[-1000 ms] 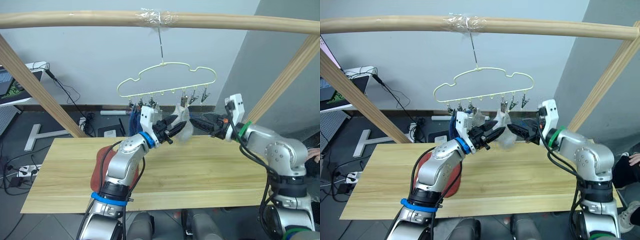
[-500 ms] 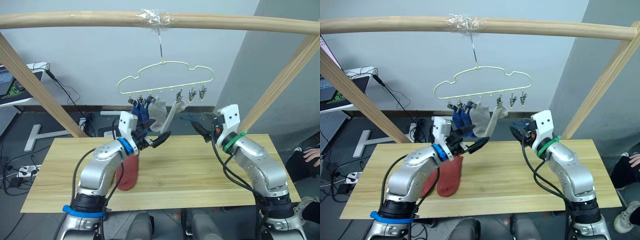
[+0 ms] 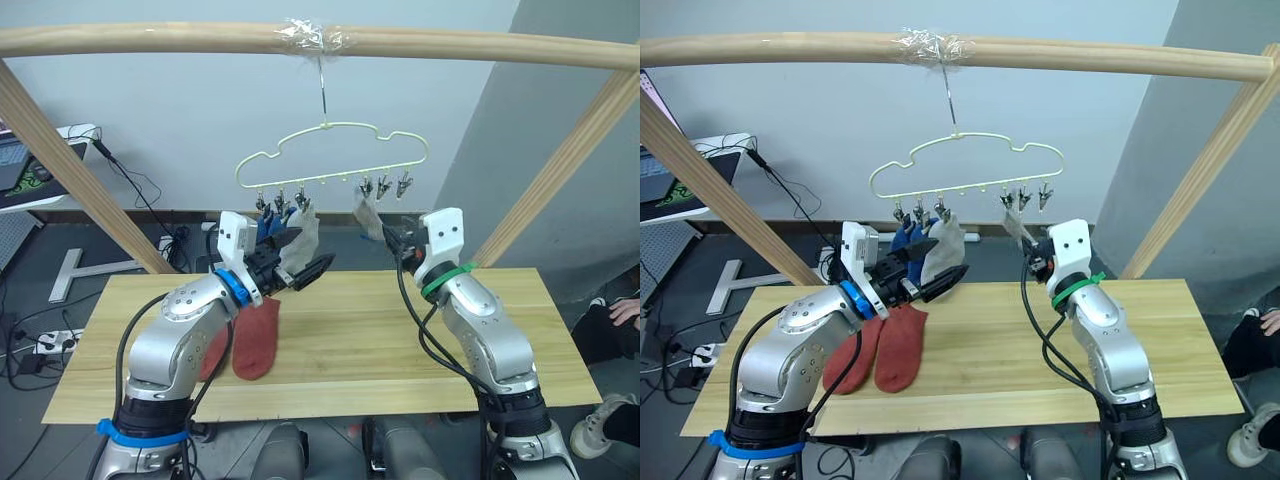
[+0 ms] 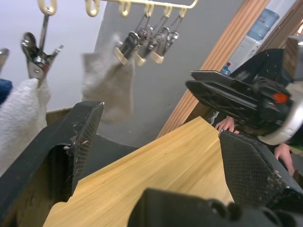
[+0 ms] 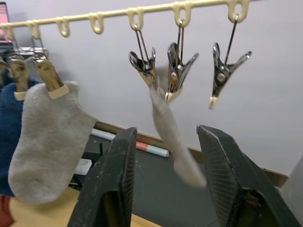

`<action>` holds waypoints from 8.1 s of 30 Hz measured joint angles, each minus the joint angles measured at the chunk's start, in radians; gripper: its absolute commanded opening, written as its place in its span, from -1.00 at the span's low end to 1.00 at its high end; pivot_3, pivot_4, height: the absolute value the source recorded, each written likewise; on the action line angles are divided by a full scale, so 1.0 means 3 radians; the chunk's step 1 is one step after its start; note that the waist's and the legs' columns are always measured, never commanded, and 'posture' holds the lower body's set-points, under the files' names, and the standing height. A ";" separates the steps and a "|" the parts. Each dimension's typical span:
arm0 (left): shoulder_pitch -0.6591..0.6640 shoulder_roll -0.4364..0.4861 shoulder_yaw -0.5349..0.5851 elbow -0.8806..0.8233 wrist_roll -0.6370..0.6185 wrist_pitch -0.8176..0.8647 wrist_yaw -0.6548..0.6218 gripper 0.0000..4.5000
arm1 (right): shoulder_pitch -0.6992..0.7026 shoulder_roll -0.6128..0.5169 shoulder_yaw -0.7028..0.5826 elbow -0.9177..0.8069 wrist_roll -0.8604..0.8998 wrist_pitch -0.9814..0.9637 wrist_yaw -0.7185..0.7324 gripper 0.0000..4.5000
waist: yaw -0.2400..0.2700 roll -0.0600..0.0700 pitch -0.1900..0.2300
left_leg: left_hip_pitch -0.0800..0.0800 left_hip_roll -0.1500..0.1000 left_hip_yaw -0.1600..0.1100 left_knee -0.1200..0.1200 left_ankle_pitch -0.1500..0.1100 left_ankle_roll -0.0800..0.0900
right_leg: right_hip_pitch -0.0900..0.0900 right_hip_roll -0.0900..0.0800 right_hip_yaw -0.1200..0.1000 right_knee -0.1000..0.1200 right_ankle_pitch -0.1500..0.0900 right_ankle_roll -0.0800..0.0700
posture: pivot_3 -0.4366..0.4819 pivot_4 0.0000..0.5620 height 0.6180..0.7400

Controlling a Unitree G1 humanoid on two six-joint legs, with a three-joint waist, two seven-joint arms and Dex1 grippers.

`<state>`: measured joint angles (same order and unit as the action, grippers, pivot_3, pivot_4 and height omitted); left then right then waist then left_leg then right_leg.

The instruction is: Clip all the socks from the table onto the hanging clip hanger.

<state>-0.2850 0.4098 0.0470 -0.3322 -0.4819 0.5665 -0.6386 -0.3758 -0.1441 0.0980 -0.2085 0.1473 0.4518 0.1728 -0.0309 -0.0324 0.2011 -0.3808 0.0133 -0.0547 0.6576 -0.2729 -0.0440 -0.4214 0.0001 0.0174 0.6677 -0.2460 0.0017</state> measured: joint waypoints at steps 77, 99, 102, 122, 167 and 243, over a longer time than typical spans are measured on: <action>-0.0401 0.0023 0.0005 -0.0238 -0.0362 0.0142 0.0354 1.00 | -0.1158 0.0493 -0.0223 0.1652 -0.0228 -0.0734 -0.0268 -0.10 | 0.0019 0.0001 0.0001 | 0.0004 -0.0004 -0.0005 0.0015 0.0000 0.0000 | -0.0004 -0.0002 -0.0001 0.0035 0.0000 -0.0001 | 0.10 -0.41 1.00; -0.0402 -0.0007 0.0001 -0.0306 -0.0364 0.0143 0.0415 1.00 | -0.1189 0.0519 -0.0241 0.1731 -0.0225 -0.0806 -0.0244 -0.99 | 0.0019 0.0002 0.0002 | 0.0004 -0.0004 -0.0005 0.0014 0.0000 0.0000 | -0.0004 -0.0002 -0.0001 0.0034 -0.0001 -0.0001 | 0.10 -0.40 1.00; -0.0379 -0.0033 -0.0011 -0.0307 -0.0364 0.0140 0.0411 1.00 | -0.1183 0.0497 -0.0249 0.1727 -0.0224 -0.0799 -0.0216 -0.99 | 0.0018 0.0002 0.0002 | 0.0004 -0.0004 -0.0004 0.0014 0.0000 0.0000 | -0.0004 -0.0002 0.0000 0.0034 -0.0001 0.0000 | 0.08 -0.40 1.00; 0.0443 0.0059 -0.0273 0.1742 0.1124 -0.0854 0.0677 1.00 | -0.0844 0.0149 -0.0237 0.0994 -0.0152 -0.0306 0.0126 -0.99 | 0.0064 0.0005 0.0002 | 0.0004 -0.0005 -0.0001 0.0014 -0.0001 0.0001 | -0.0005 -0.0007 -0.0002 0.0030 -0.0008 0.0008 | -0.01 -0.41 1.00; 0.0409 -0.0583 -0.0665 0.0861 0.1156 -0.1277 0.0192 -0.98 | -0.1396 -0.0135 -0.0927 0.0937 0.0993 0.1590 0.0296 -1.00 | 0.0083 0.0015 -0.0003 | -0.0001 -0.0005 -0.0005 0.0013 -0.0001 0.0003 | 0.0000 -0.0008 -0.0006 0.0021 -0.0008 0.0010 | -0.06 -0.41 1.00; -0.0253 -0.1106 -0.0770 0.1274 0.0752 -0.0940 0.0199 0.99 | -0.0963 -0.0366 -0.1745 0.0303 0.2286 0.2426 -0.0264 1.00 | -0.0062 0.0018 -0.0002 | -0.0005 -0.0006 0.0003 0.0012 -0.0003 0.0008 | -0.0003 0.0024 0.0003 0.0016 -0.0011 0.0016 | -0.20 -0.41 1.00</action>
<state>-0.3610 0.0781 -0.1841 0.0500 -0.2562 0.2845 -0.5789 -0.6647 -0.2540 -0.4255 -0.1175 0.8330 1.1797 0.0937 -0.0494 -0.0271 0.2006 -0.3824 0.0115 -0.0538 0.6611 -0.2739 -0.0417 -0.4224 0.0074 0.0181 0.6725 -0.2493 0.0063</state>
